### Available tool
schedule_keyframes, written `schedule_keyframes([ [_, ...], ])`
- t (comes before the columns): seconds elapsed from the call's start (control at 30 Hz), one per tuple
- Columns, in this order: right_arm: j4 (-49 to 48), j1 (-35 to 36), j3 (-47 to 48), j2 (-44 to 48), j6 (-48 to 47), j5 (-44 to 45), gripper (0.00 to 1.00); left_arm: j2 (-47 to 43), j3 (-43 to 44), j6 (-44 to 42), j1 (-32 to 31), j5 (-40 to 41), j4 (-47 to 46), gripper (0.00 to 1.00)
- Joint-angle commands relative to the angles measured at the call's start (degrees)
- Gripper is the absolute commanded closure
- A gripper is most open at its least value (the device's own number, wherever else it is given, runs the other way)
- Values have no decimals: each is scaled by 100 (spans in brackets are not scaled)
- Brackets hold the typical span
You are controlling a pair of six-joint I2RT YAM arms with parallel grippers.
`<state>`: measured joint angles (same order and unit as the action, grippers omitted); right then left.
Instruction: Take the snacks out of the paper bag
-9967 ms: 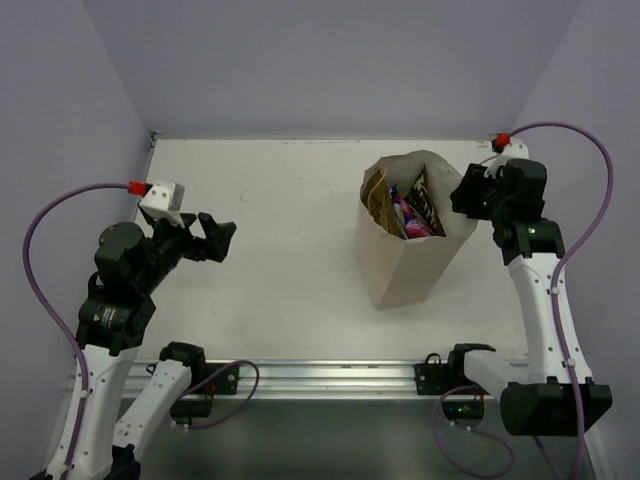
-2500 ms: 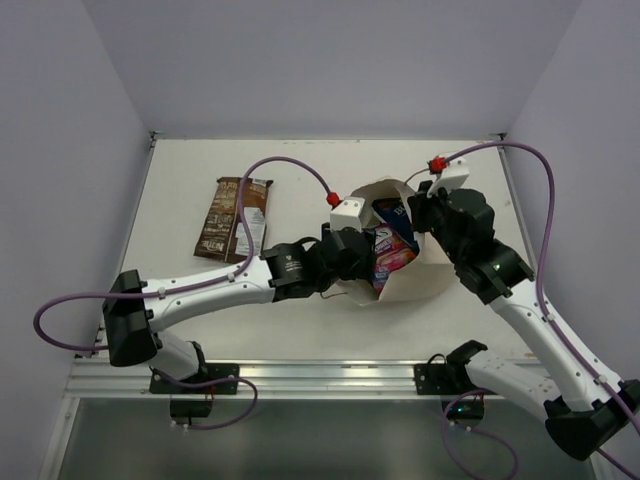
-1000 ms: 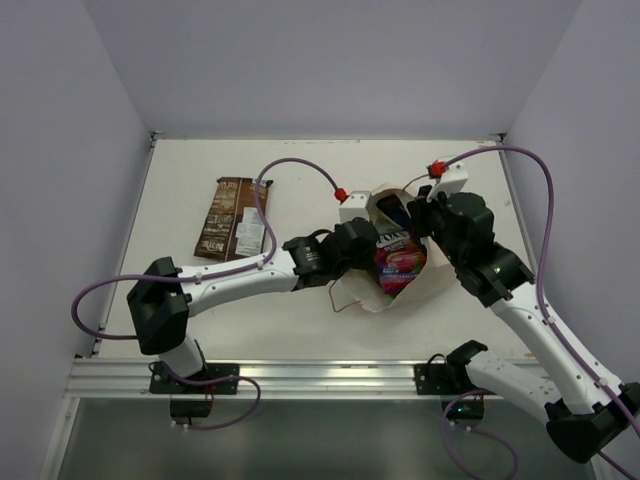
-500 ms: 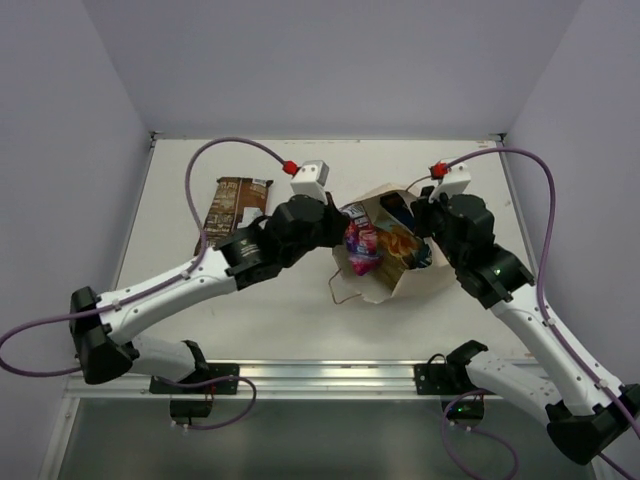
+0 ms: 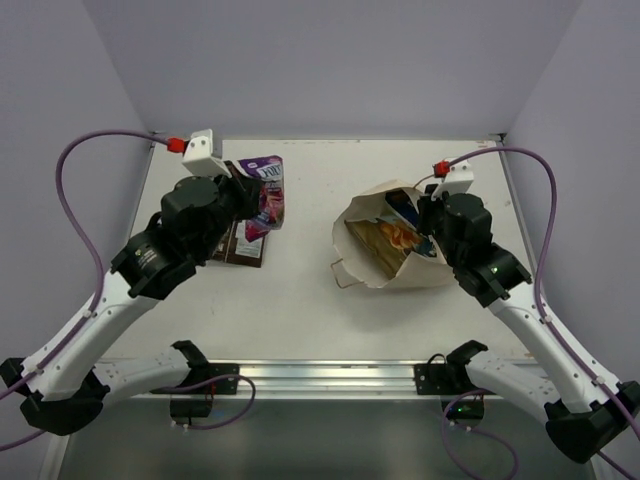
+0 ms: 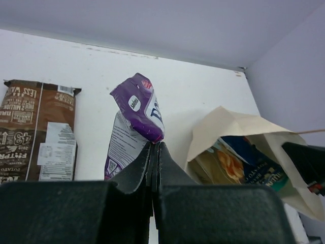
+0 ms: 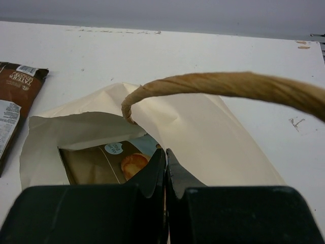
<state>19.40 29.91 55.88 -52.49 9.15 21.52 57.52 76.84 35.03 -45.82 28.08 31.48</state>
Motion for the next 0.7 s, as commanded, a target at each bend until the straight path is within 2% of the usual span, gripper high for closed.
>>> schedule_keyframes([
  [0.0,310,-64,2,-33,-18,99,100,486,51,-400,301,6,-291,100],
  [0.13,380,-56,28,89,-62,-60,100,1243,-81,-549,810,-678,-1248,100],
  [0.27,407,-56,28,169,-124,-209,100,2374,-117,-436,1365,-1584,-2774,100],
  [0.37,442,-64,29,221,-141,-341,100,2878,-195,-260,1646,-2103,-3689,100],
  [0.43,460,-56,2,265,-150,-420,100,3500,-763,98,1926,-2454,-4330,100],
  [0.5,460,-56,-15,266,-176,-420,100,3608,-906,162,2050,-2517,-4570,98],
  [0.53,460,-56,-15,257,-176,-412,100,3835,-1047,154,2095,-2500,-4616,92],
  [0.57,468,-56,-7,257,-194,-420,100,3942,-1231,119,2182,-2474,-4625,72],
  [0.63,486,-56,11,239,-203,-420,100,4266,-1312,-4,2288,-2491,-4380,48],
  [0.67,477,-56,11,248,-203,-473,100,4329,-1268,-13,2375,-2656,-4188,26],
])
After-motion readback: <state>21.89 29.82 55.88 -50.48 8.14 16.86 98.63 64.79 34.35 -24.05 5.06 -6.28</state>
